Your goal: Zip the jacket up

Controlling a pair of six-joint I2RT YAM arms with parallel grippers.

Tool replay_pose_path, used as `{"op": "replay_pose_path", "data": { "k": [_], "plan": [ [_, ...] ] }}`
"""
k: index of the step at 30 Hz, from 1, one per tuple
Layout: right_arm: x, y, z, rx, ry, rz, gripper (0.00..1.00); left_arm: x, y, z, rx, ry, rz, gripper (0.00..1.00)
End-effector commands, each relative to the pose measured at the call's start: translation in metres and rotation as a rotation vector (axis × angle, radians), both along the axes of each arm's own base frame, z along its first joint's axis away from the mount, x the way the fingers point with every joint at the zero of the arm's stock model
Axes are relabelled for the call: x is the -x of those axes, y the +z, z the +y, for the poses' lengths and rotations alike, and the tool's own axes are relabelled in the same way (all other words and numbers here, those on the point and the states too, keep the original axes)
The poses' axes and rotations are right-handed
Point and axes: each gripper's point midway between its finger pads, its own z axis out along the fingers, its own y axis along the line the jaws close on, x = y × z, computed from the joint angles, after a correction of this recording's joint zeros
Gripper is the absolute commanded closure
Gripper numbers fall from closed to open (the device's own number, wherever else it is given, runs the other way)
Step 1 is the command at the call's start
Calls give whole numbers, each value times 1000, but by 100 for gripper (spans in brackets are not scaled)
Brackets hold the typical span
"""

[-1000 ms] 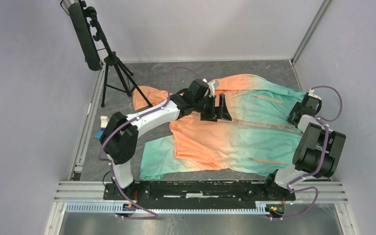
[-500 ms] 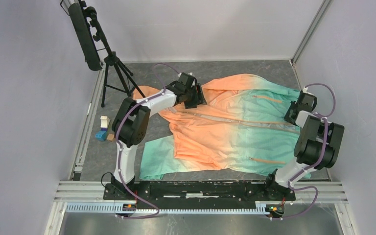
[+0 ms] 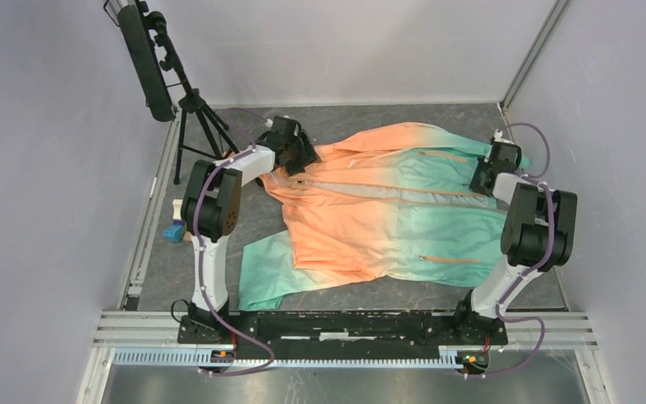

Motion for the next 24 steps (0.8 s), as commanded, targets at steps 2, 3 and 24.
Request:
{"op": "replay_pose_path", "data": {
  "k": [2,3,24],
  "plan": [
    [-30,14,24,-42,92,-48,81,-7,3,40,-115,37,-9,28],
    [-31,14,27,-58,103,-54,81,-7,10,37,-107,21,-23,28],
    [-16,44,-22,-214,-89,-191,25,70,181,-148,117,-548,-338,0]
  ]
}}
